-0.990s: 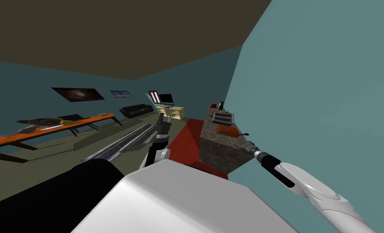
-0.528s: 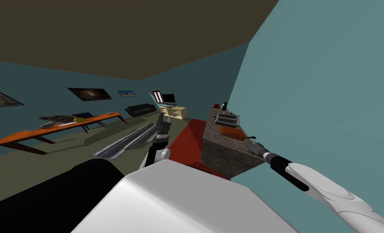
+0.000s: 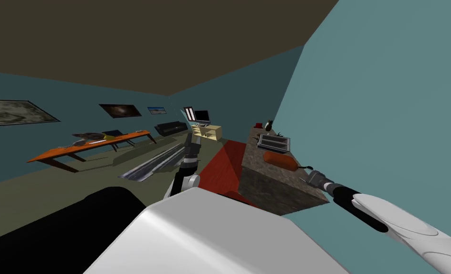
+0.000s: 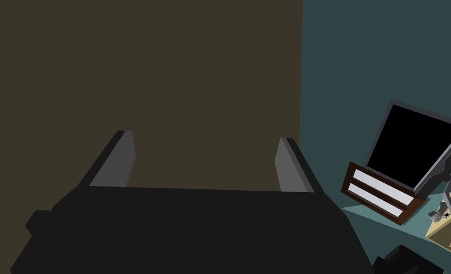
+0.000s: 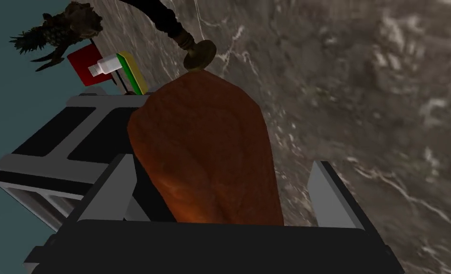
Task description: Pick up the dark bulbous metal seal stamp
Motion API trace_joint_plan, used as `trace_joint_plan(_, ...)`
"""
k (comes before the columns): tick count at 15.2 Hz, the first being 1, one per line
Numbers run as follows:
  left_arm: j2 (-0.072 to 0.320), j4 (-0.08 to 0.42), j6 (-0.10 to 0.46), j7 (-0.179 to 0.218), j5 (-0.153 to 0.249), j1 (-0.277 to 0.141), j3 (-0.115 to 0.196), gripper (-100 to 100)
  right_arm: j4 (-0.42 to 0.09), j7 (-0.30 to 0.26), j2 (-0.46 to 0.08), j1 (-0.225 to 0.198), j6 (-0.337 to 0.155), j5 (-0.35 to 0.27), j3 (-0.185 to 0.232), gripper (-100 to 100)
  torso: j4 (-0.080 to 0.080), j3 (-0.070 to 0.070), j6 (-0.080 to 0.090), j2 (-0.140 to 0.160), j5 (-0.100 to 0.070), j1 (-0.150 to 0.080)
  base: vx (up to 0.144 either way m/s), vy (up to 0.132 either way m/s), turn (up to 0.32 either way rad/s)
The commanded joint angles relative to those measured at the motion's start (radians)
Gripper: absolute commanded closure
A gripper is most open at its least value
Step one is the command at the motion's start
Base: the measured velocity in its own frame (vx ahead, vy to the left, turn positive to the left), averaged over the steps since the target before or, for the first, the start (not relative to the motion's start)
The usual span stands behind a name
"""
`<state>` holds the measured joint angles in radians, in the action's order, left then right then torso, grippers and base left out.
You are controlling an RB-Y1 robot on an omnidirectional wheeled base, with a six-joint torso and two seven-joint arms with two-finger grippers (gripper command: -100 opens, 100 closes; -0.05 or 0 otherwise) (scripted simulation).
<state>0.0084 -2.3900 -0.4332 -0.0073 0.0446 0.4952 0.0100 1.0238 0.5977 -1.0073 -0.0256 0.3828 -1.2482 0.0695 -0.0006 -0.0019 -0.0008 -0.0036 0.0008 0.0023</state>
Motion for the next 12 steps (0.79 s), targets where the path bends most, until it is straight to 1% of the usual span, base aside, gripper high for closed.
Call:
trace_joint_plan(1,0.000,0.000,0.000,0.000,0.000,0.000,0.000,0,-0.043,0.011,-0.022,-0.013,-0.006,-0.045,0.013,-100,0.000,0.000,0.000,0.000,0.000,0.000,0.056,0.035,0.121)
trace_joint_plan(2,0.000,0.000,0.000,0.000,0.000,0.000,0.000,0,-0.043,0.011,-0.022,-0.013,-0.006,-0.045,0.013,-100,0.000,0.000,0.000,0.000,0.000,0.000,0.043,0.019,0.016)
trace_joint_plan(3,0.000,0.000,0.000,0.000,0.000,0.000,0.000,0,-0.088,0.035,-0.042,-0.027,-0.007,-0.079,0.019,-100,0.000,0.000,0.001,0.000,0.000,-0.001,0.051,0.021,0.095)
trace_joint_plan(4,0.000,0.000,0.000,0.000,0.000,0.000,0.000,0,-0.088,0.035,-0.042,-0.027,-0.007,-0.085,0.019,-100,0.000,0.000,0.000,0.000,0.000,-0.001,0.054,0.019,0.113)
trace_joint_plan(5,0.000,0.000,0.000,0.000,0.000,0.000,0.000,0,-0.123,0.058,-0.059,-0.040,-0.008,-0.115,0.024,-100,0.000,0.000,0.000,0.000,0.000,-0.001,0.059,0.025,0.136)
trace_joint_plan(6,0.000,0.000,0.000,0.000,0.000,0.000,0.000,0,-0.131,0.058,-0.059,-0.040,-0.008,-0.124,0.024,-100,0.000,0.000,0.000,0.000,0.000,-0.001,0.063,0.022,0.108)
trace_joint_plan(7,0.000,0.000,0.000,0.000,0.000,0.000,0.000,0,-0.158,0.079,-0.073,-0.052,-0.008,-0.154,0.030,-100,0.000,0.000,0.000,0.000,0.000,-0.001,0.075,0.030,0.127)
trace_joint_plan(8,0.000,0.000,0.000,0.000,0.000,0.000,0.000,0,-0.171,0.079,-0.073,-0.052,-0.008,-0.160,0.030,-100,0.000,-0.001,0.000,-0.001,0.000,0.000,0.076,0.025,0.119)
trace_joint_plan(9,0.000,0.000,0.000,0.000,0.000,0.000,0.000,0,-0.171,0.079,-0.073,-0.052,-0.008,-0.160,0.030,-100,0.000,-0.001,0.000,-0.001,0.000,0.000,0.052,0.015,0.044)
trace_joint_plan(11,0.000,0.000,0.000,0.000,0.000,0.000,0.000,0,-0.241,0.117,-0.096,-0.070,-0.007,-0.217,0.042,-100,0.000,0.000,0.000,0.000,0.000,-0.001,0.056,0.026,0.131)
trace_joint_plan(12,0.000,0.000,0.000,0.000,0.000,0.000,0.000,0,-0.242,0.117,-0.096,-0.070,-0.007,-0.223,0.042,-100,0.000,0.000,0.000,0.000,0.000,0.000,0.071,0.021,0.140)
